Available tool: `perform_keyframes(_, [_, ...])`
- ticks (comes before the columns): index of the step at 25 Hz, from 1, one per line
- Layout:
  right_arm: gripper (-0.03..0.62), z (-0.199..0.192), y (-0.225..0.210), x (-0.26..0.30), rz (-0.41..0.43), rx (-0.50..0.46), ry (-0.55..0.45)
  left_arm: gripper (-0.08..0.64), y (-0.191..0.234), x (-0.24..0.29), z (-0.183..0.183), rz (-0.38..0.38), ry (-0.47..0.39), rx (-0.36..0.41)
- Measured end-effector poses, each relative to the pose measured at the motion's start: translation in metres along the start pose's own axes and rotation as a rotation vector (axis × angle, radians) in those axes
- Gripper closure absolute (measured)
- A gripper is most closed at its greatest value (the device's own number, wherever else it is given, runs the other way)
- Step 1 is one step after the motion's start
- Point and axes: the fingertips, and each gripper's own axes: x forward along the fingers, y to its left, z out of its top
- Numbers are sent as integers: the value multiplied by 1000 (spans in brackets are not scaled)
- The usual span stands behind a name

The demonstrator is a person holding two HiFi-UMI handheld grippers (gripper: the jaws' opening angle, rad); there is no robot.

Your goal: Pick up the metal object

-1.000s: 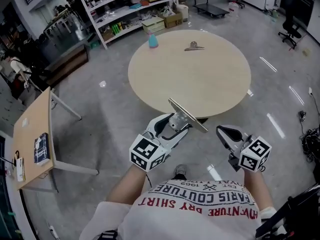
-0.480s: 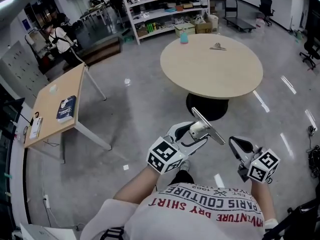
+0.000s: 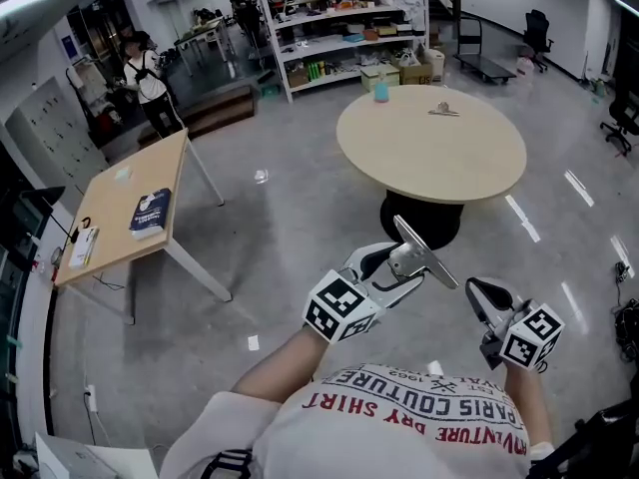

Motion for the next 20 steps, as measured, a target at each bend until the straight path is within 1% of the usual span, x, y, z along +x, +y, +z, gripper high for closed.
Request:
perform_keyframes(6, [591,-2,13,4,-19,-9,10,282,3,-12,-3,-5,0,-6])
perform_keyframes(20, [591,6,8,-11,-22,-41,-1,282,-11,1,-2,-5,7,10])
